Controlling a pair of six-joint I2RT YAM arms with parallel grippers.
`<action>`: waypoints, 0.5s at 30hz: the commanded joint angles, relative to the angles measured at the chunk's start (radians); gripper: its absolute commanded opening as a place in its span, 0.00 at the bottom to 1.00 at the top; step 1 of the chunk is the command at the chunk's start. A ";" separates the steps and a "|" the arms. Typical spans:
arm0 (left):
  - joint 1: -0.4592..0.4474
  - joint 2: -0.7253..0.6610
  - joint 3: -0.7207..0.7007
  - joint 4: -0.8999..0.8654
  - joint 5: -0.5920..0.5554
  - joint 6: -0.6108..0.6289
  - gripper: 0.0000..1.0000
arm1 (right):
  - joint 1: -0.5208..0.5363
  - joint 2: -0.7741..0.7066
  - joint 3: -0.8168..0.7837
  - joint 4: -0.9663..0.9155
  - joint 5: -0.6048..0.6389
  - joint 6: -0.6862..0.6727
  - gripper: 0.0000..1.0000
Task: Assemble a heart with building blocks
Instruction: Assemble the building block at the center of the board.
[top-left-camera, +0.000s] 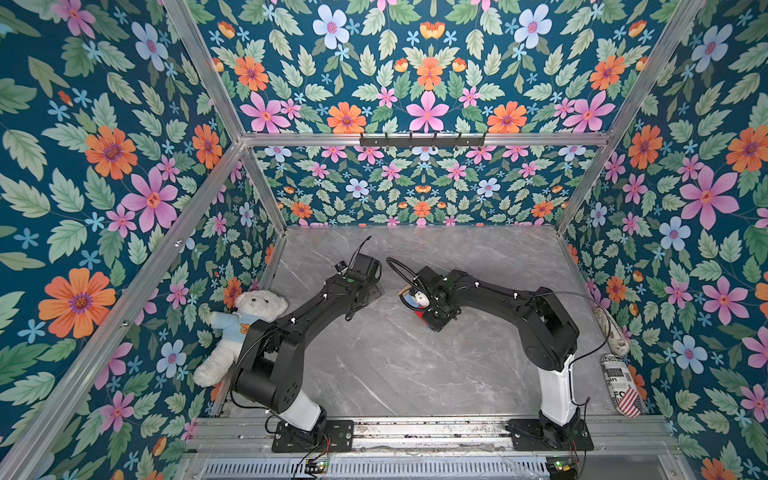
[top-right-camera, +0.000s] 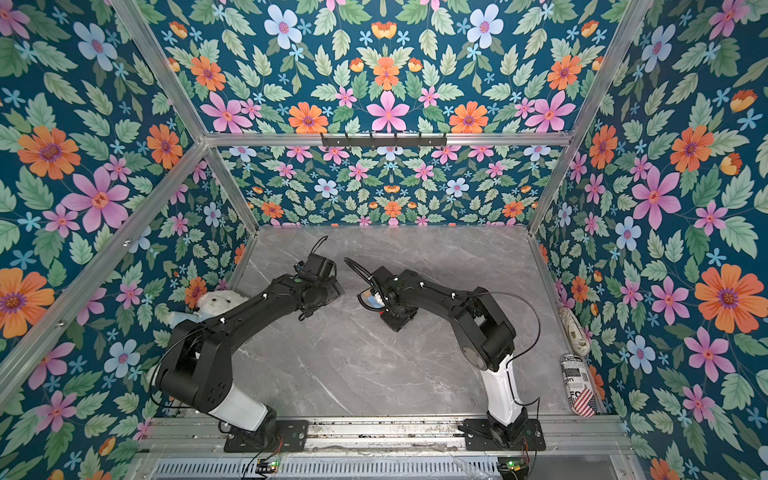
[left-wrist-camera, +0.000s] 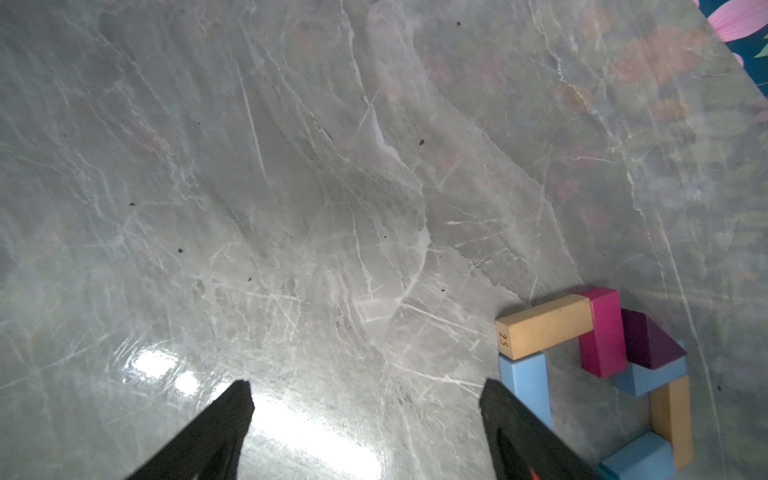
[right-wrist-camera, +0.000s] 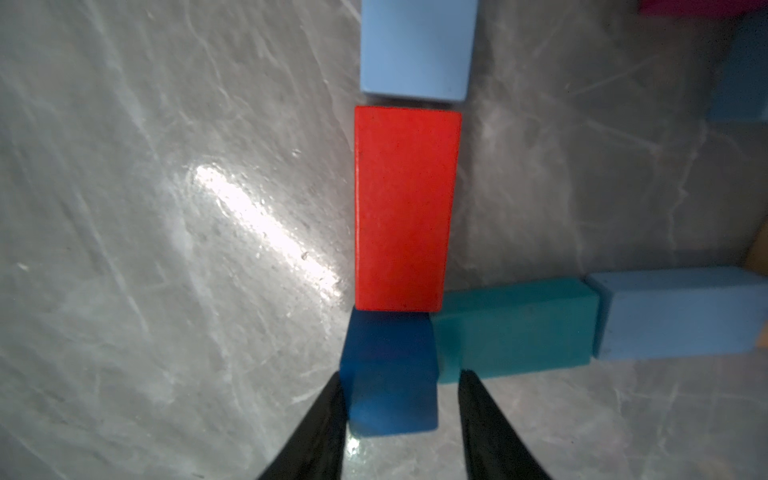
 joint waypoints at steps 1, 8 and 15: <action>0.002 -0.010 -0.002 -0.011 -0.010 -0.006 0.89 | 0.001 0.004 0.006 -0.008 0.011 -0.004 0.46; 0.002 -0.015 -0.002 -0.011 -0.013 -0.005 0.89 | 0.001 0.002 0.017 -0.006 0.014 -0.002 0.48; 0.002 -0.019 -0.001 -0.011 -0.022 0.002 0.90 | 0.001 -0.041 0.024 0.015 -0.024 -0.015 0.58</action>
